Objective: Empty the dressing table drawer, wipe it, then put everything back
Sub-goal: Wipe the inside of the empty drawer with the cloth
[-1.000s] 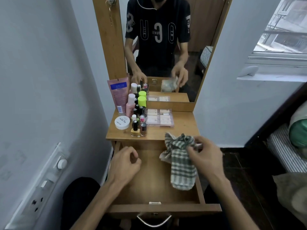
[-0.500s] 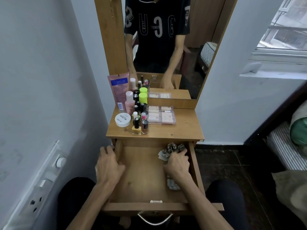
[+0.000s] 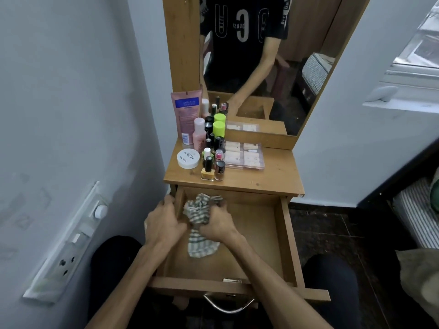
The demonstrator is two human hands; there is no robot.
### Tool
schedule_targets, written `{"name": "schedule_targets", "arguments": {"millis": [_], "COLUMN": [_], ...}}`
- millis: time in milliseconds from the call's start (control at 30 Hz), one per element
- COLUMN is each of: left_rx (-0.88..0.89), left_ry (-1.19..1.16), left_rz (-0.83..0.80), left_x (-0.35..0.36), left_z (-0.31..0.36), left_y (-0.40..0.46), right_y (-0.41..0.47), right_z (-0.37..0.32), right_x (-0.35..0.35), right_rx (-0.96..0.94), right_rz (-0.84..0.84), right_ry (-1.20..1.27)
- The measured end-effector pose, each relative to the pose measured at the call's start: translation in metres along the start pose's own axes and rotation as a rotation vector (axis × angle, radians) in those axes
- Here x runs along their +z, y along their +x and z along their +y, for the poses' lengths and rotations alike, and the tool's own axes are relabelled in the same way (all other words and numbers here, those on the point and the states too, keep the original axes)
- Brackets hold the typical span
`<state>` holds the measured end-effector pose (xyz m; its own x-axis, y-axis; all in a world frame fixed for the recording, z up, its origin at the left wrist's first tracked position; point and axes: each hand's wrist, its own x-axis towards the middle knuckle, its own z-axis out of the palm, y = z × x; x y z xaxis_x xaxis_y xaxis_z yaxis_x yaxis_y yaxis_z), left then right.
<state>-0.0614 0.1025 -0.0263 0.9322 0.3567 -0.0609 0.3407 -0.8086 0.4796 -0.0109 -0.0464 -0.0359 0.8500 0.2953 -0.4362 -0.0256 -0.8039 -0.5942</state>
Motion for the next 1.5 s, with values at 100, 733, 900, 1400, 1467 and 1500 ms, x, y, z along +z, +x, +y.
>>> {"name": "schedule_targets", "arguments": {"millis": [100, 733, 900, 1400, 1467, 1500], "left_rx": [0.005, 0.028, 0.020, 0.011, 0.018, 0.028], "left_ry": [-0.006, 0.021, 0.026, -0.006, -0.019, -0.027], "left_rz": [0.002, 0.010, 0.018, 0.009, 0.024, 0.034], "left_x": [-0.003, -0.003, 0.000, 0.003, 0.003, 0.001], "left_z": [-0.004, -0.008, -0.009, -0.015, -0.015, -0.014], "left_y": [-0.005, -0.013, -0.013, -0.011, -0.010, -0.010], "right_y": [0.004, -0.083, -0.090, -0.029, -0.022, -0.018], "right_z": [-0.024, 0.065, 0.086, 0.021, 0.007, -0.003], "right_x": [0.019, -0.025, -0.040, -0.011, 0.003, 0.009], "right_rx": [-0.040, 0.236, 0.261, 0.294, 0.255, 0.223], "right_rz": [-0.070, -0.044, 0.187, 0.589, 0.549, 0.503], "right_ry": [0.006, -0.618, -0.492, 0.498, 0.568, 0.601]}}
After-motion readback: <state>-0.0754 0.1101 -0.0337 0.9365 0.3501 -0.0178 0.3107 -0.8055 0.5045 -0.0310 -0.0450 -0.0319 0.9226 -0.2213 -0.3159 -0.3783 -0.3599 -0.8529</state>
